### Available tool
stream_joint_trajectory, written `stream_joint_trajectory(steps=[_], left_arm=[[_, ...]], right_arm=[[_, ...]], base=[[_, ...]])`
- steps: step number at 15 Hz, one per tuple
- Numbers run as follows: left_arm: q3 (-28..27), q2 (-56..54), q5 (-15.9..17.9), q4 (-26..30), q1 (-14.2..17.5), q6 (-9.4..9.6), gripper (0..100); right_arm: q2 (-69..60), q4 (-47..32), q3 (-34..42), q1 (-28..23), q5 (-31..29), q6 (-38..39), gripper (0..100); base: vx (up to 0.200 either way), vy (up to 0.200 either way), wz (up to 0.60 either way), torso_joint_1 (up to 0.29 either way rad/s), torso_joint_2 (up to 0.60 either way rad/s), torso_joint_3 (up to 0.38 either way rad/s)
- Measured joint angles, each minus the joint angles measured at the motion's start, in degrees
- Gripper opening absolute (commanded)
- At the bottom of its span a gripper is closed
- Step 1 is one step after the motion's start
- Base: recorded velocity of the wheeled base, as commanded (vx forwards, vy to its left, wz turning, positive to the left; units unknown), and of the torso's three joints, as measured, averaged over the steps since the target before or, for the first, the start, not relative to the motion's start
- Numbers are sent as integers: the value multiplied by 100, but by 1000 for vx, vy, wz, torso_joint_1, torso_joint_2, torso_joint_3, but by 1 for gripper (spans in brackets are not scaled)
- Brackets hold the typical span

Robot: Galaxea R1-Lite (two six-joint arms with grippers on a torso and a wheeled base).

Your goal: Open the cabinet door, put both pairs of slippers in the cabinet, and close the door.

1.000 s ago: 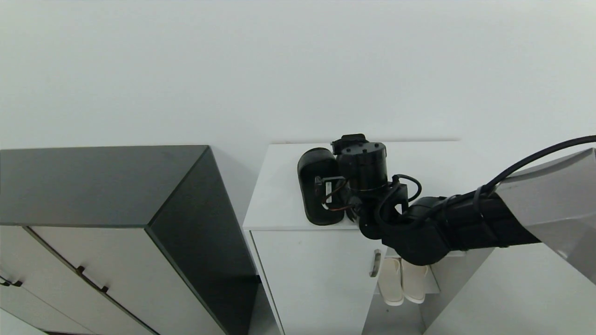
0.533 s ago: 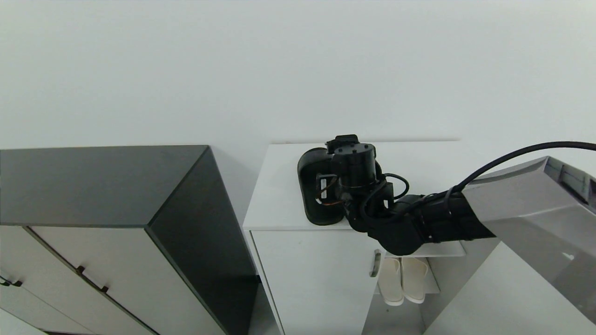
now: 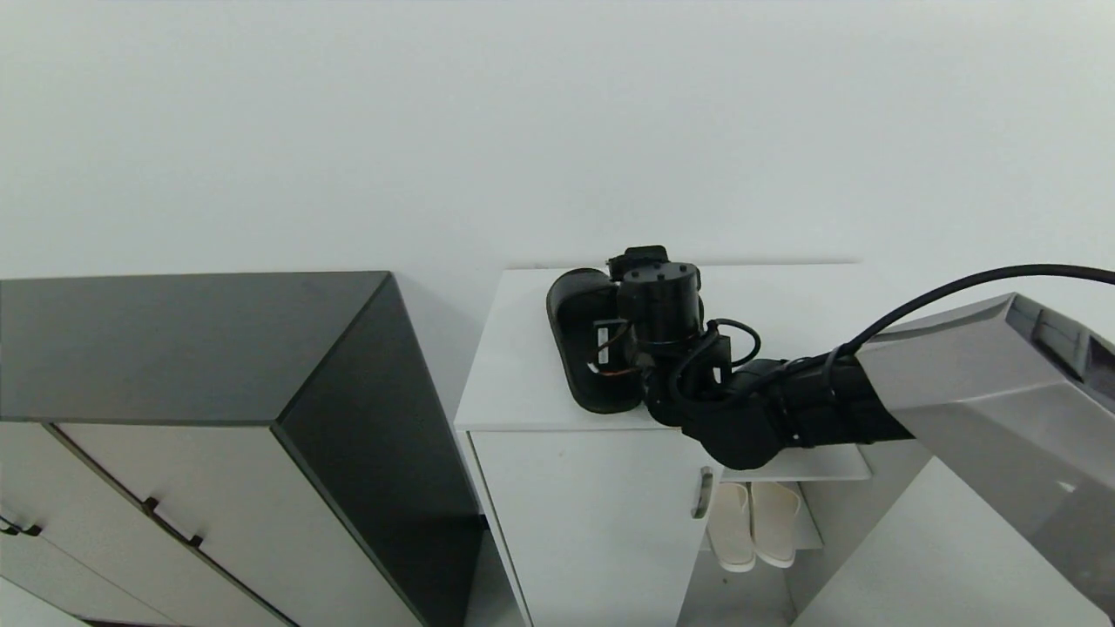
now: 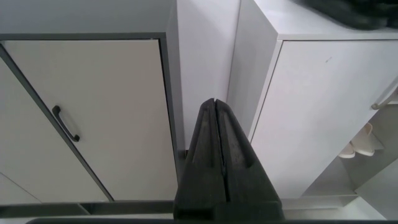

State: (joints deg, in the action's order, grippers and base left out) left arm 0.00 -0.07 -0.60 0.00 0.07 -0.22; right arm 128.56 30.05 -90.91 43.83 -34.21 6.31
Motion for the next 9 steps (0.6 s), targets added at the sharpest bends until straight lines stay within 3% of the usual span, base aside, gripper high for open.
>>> stream_joint_trajectory(steps=[3,9], left_arm=[[0,0,0,0,0,4,0],[0,0,11,0,0,17,0]], right_arm=[[-475,-6,500,50,27,-77,0],[-1751,93,2536,473,286,-49,0]], base=[[0,0,0,0,0,0],[0,0,0,0,0,0]])
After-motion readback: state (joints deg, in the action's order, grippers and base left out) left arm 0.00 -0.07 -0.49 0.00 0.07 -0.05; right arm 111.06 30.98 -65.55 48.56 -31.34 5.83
